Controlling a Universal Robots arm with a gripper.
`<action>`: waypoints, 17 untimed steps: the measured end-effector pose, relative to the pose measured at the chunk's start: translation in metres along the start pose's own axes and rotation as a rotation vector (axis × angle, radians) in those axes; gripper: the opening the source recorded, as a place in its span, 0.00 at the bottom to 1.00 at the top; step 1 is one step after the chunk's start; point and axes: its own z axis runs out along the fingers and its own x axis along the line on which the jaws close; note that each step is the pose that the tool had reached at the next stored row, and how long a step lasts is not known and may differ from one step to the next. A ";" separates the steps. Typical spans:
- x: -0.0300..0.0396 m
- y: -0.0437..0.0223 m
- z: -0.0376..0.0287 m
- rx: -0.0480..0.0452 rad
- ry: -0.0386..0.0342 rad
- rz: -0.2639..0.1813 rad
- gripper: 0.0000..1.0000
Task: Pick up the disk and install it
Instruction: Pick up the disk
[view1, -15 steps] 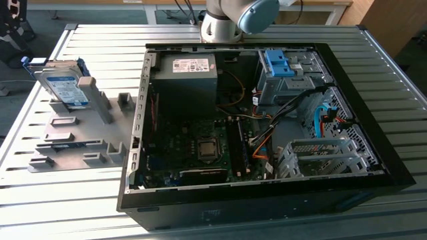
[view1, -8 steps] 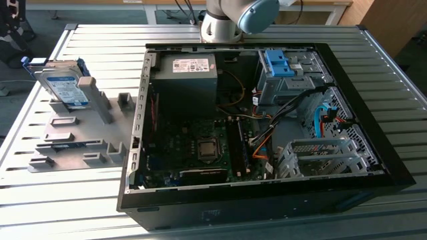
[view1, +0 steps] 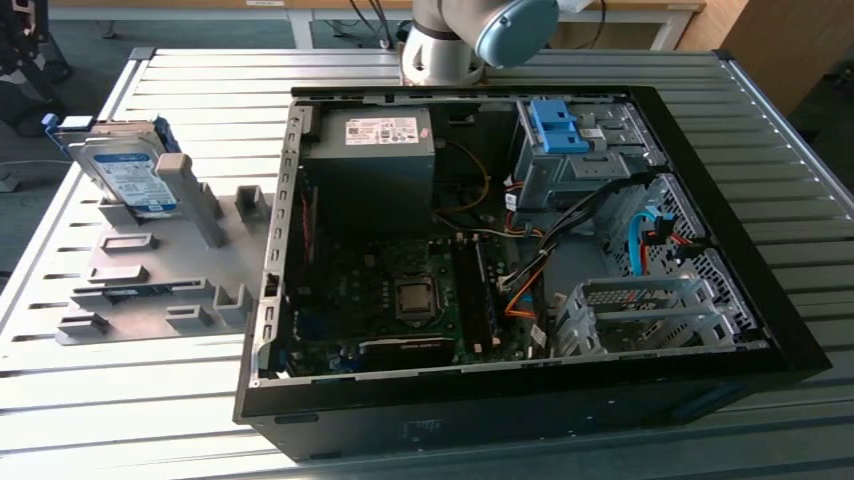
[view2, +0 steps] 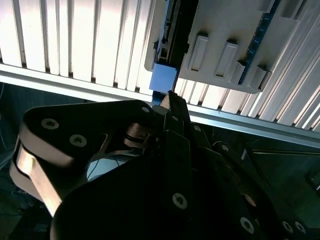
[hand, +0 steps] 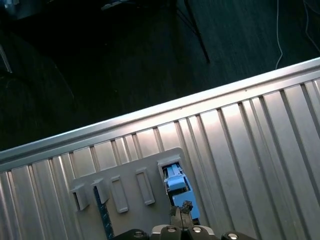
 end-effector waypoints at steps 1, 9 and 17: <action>0.0000 0.0000 0.0000 0.0000 0.0000 0.000 0.11; 0.0000 0.0000 0.0000 0.0000 0.0000 0.000 0.11; 0.0000 0.0000 0.0004 -0.0008 0.0021 -0.074 0.11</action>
